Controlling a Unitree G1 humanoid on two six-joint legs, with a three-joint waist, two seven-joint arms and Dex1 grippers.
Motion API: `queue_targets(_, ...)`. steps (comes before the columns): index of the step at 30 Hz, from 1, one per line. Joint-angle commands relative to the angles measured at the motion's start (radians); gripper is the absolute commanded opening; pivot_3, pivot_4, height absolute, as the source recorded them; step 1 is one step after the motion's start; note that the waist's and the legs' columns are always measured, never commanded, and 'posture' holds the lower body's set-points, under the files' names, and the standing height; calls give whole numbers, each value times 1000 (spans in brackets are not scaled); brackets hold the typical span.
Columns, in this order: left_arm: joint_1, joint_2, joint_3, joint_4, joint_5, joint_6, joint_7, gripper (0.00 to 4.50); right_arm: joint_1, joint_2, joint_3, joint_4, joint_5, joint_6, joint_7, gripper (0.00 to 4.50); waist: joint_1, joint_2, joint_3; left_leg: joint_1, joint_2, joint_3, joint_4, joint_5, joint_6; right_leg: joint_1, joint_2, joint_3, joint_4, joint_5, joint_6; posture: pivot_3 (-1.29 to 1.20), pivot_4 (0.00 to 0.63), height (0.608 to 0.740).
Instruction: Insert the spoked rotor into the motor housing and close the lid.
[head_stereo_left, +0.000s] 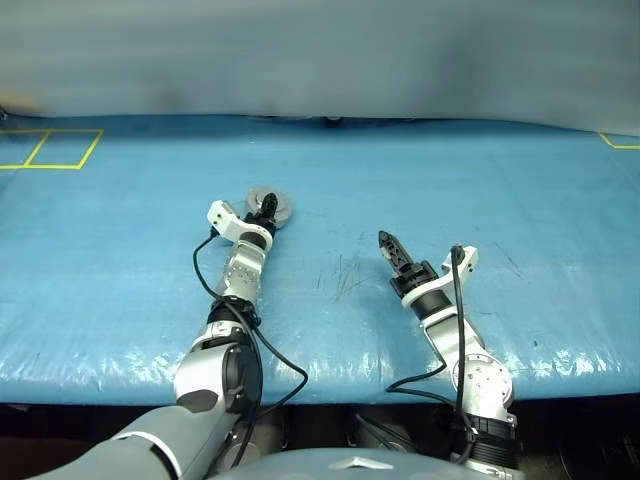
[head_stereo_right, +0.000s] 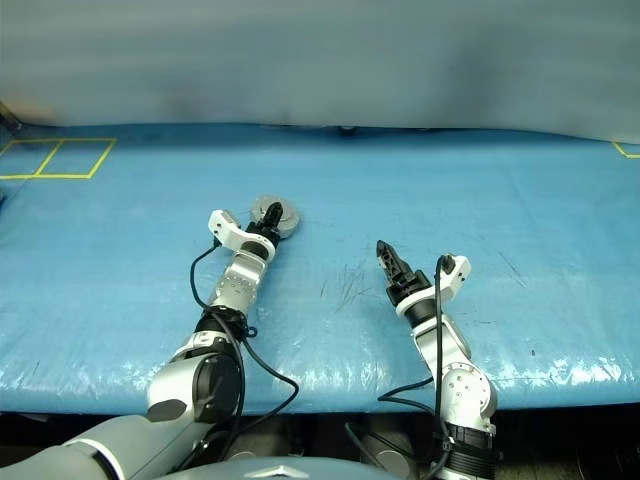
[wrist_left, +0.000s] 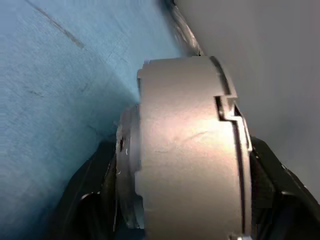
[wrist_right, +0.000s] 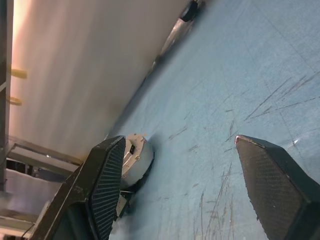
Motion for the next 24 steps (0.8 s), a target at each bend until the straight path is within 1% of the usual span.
queue_targets(1, 4, 22, 2, -16, 57, -88, 59, 4448, -5, 0, 4, -23, 2, -5, 9, 3666, -1, 0, 0, 1, 0, 1, 1, -2, 3, 0, 0, 0, 2, 0, 0, 0, 150, 740)
queue_targets(5, 54, 30, -17, -85, 109, -149, 73, 4481, -16, -8, 3, -8, -4, 5, 9, 3666, -2, 0, 0, 1, 1, 1, 6, -2, 3, 0, 1, 1, 7, 0, 0, 0, 150, 740)
queue_targets(10, 161, 6, -98, -256, 142, -125, 0, 4481, -28, -16, 17, 15, -39, 3, 16, 3666, 2, 0, 0, 1, 1, 0, 10, -1, 3, 2, 1, 0, 7, 0, 0, 0, 150, 740)
queue_targets(14, 248, 23, -173, -392, 181, -143, -85, 4481, -21, -35, 43, 7, -129, -52, 45, 3666, 2, 0, 0, 0, 0, 1, 10, -1, 4, 2, 0, 0, 7, 1, 1, 0, 150, 740)
queue_targets(17, 302, 84, -255, -459, 255, -200, -199, 4481, 1, -78, 80, -7, -266, -158, 88, 3666, 1, 0, 0, 0, 0, 1, 10, 0, 3, 1, 1, 0, 7, 0, 0, 0, 150, 740)
queue_targets(20, 348, 179, -336, -508, 308, -253, -359, 4481, 29, -145, 71, -8, -379, -291, 153, 3666, 1, 0, 0, 1, 0, 1, 9, 0, 3, 1, 1, 0, 7, 0, 0, 0, 150, 740)
queue_targets(23, 383, 243, -397, -558, 315, -257, -480, 4481, 44, -197, 46, 3, -436, -356, 176, 3666, 1, 0, 0, 1, 0, 1, 8, 0, 3, 1, 1, 0, 7, 0, 0, 0, 150, 740)
queue_targets(24, 392, 263, -417, -568, 313, -253, -524, 4481, 48, -214, 34, 3, -423, -349, 191, 3666, 2, 0, 0, 1, 0, 1, 8, 0, 3, 1, 0, 0, 7, 0, 0, 0, 150, 740)
